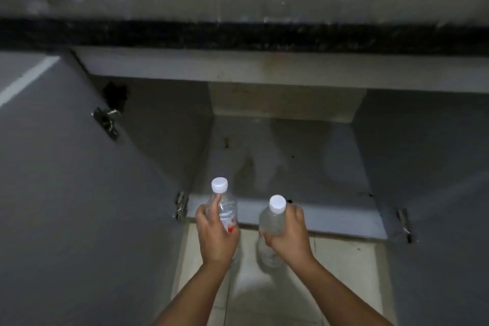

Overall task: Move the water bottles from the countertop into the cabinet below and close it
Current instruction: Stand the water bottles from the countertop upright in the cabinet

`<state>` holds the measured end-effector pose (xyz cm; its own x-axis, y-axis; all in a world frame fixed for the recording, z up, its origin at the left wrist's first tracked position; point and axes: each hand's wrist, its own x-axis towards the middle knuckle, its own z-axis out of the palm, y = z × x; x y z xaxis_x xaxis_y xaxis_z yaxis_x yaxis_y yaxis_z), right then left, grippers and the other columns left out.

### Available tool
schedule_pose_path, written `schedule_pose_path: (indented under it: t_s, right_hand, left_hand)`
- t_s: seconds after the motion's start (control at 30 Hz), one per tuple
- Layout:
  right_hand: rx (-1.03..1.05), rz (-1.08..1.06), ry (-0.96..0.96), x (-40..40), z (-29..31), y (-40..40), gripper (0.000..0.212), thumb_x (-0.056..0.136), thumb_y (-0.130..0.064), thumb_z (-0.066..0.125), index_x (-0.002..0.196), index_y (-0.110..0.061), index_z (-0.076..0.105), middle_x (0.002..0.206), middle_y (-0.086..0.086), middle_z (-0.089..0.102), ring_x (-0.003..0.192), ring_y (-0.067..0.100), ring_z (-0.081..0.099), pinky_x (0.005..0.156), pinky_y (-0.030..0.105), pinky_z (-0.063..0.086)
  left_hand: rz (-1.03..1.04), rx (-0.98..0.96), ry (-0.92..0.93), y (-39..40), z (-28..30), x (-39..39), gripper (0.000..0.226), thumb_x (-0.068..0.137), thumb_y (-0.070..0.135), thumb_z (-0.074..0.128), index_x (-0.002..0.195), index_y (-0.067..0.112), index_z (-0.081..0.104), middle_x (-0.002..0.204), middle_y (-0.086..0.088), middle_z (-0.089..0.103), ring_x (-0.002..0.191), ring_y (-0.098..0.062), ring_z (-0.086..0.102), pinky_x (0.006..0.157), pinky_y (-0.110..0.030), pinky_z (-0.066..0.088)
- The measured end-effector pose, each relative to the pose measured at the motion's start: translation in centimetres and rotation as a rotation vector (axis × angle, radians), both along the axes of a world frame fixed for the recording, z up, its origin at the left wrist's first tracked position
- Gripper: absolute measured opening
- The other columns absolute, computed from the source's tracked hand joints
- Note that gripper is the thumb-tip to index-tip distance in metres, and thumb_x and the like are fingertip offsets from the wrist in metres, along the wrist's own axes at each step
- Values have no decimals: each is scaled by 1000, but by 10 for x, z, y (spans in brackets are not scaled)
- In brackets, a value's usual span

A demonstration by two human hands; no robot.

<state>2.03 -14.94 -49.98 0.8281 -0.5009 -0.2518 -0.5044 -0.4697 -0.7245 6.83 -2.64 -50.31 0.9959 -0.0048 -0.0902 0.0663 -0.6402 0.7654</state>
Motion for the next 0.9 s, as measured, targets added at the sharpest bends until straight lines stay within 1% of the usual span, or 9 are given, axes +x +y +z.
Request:
schedule_pose_path:
  t_s: [0.13, 0.23, 0.27, 0.33, 0.47, 0.63, 0.77, 0.83, 0.9]
  right_hand:
    - [-8, -42, -82, 38, -55, -2, 61, 70, -14, 77, 121, -3, 45, 124, 14, 43, 114, 28, 49, 82, 19, 34]
    - [-15, -48, -155, 64, -82, -4, 62, 70, -11, 77, 122, -3, 45, 124, 14, 43, 112, 28, 50, 78, 15, 30]
    - [-18, -50, -171, 72, -89, -5, 62, 70, -11, 77, 122, -2, 45, 124, 15, 42, 112, 28, 50, 79, 16, 31]
    - [-17, -65, -190, 87, -98, -6, 63, 70, -13, 78, 121, -1, 44, 125, 16, 41, 113, 29, 50, 87, 24, 38]
    - [-43, -48, -149, 107, -121, -6, 64, 73, -19, 76, 124, -4, 40, 129, 13, 38, 118, 28, 47, 99, 32, 41]
    - [-139, -44, -104, 115, -136, -9, 67, 75, -28, 74, 127, -6, 37, 133, 11, 38, 123, 27, 42, 96, 32, 42]
    - [-195, -33, -76, 119, -134, -9, 73, 74, -38, 73, 128, -7, 36, 134, 13, 41, 127, 28, 39, 100, 35, 39]
    - [-245, -14, -73, 121, -130, -11, 71, 74, -44, 70, 125, -5, 41, 131, 15, 44, 125, 31, 40, 102, 38, 36]
    - [-251, 27, -89, 124, -122, -18, 66, 76, -44, 69, 123, -4, 44, 129, 17, 47, 124, 33, 42, 102, 38, 36]
  left_hand:
    - [53, -81, -17, -6, -54, 37, 71, 74, -4, 72, 137, 8, 40, 136, -17, 40, 125, -32, 45, 102, -32, 37]
    - [94, -117, -38, -10, -84, 62, 77, 74, -7, 70, 141, 6, 33, 141, -18, 35, 129, -33, 43, 107, -35, 35]
    - [103, -116, -49, -12, -93, 70, 79, 73, -8, 70, 142, 5, 32, 141, -19, 34, 129, -34, 42, 108, -35, 34]
    - [130, -119, -54, -15, -106, 84, 81, 72, -9, 72, 141, 3, 33, 139, -22, 34, 126, -36, 43, 107, -36, 35]
    - [160, -107, -19, -17, -131, 103, 81, 71, -8, 74, 140, 1, 33, 138, -22, 34, 126, -38, 43, 107, -38, 37]
    - [220, -115, -26, -17, -150, 109, 84, 68, -7, 77, 139, 0, 34, 136, -24, 34, 125, -39, 43, 109, -41, 36]
    - [166, -47, -24, -11, -150, 107, 86, 72, 8, 79, 142, 4, 31, 139, -22, 32, 129, -37, 37, 107, -43, 36]
    - [148, -12, -57, -8, -146, 106, 80, 75, 18, 77, 140, 0, 33, 139, -25, 35, 131, -39, 33, 108, -45, 32]
    - [136, 17, -120, -3, -138, 107, 73, 78, 31, 69, 135, -5, 40, 136, -28, 41, 129, -41, 36, 108, -45, 31]
